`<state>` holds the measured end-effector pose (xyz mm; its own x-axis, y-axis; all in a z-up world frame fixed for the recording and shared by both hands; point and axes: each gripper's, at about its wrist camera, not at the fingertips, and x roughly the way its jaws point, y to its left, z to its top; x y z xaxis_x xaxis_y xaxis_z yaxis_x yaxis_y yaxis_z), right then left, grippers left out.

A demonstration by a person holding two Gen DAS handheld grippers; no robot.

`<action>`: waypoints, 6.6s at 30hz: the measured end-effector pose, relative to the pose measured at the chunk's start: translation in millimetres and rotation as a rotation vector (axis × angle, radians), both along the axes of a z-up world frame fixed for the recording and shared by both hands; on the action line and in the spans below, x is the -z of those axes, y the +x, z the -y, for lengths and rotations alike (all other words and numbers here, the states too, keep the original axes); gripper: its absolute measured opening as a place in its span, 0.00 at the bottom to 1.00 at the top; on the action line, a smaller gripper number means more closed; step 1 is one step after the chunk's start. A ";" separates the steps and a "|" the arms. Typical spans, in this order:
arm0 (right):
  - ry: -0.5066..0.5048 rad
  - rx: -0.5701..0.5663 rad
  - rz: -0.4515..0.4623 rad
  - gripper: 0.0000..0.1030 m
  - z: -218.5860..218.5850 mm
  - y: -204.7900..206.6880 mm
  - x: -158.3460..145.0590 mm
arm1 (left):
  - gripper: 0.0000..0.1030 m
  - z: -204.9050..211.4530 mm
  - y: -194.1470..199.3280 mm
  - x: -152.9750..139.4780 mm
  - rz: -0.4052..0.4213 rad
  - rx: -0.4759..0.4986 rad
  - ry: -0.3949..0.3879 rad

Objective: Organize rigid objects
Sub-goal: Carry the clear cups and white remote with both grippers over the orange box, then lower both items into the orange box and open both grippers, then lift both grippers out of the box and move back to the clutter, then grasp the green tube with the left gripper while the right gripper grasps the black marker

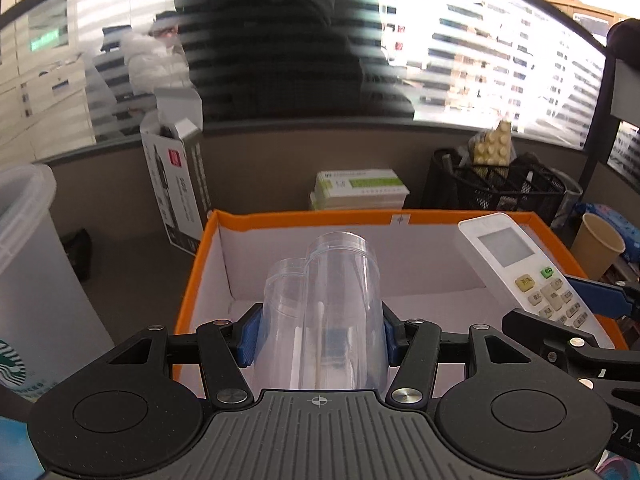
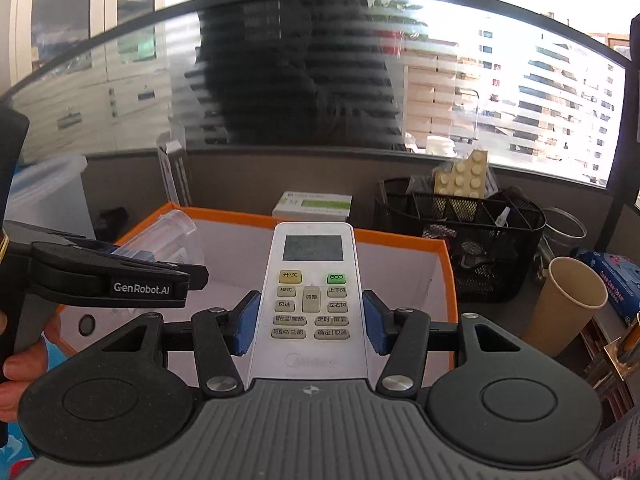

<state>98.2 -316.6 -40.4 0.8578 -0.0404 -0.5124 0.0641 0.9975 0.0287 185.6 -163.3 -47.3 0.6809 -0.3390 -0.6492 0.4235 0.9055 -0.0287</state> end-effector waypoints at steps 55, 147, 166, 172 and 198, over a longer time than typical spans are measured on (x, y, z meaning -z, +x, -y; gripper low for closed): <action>-0.010 0.040 -0.362 0.49 4.5 52.7 39.1 | 0.53 27.2 42.8 37.5 -0.357 0.086 0.193; -0.076 0.111 0.007 0.51 -30.0 -185.7 58.4 | 0.99 -39.6 -192.4 48.1 0.033 -0.216 -0.056; -0.049 0.121 -0.047 0.51 -16.9 -182.4 79.9 | 0.99 1.2 -196.2 72.1 0.040 -0.198 -0.002; -0.072 0.109 -0.039 0.51 -21.1 -184.8 78.6 | 0.99 -7.7 -197.1 74.4 0.037 -0.187 0.062; -0.049 0.021 -0.014 0.23 -54.7 -173.3 85.1 | 0.96 -60.0 -207.1 78.3 0.145 0.018 0.124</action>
<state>-75.1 -261.9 -125.5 0.8495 -0.0837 -0.5210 0.0851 0.9961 -0.0214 -21.5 -103.2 -125.6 0.7648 -0.2757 -0.5823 0.4314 0.8904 0.1450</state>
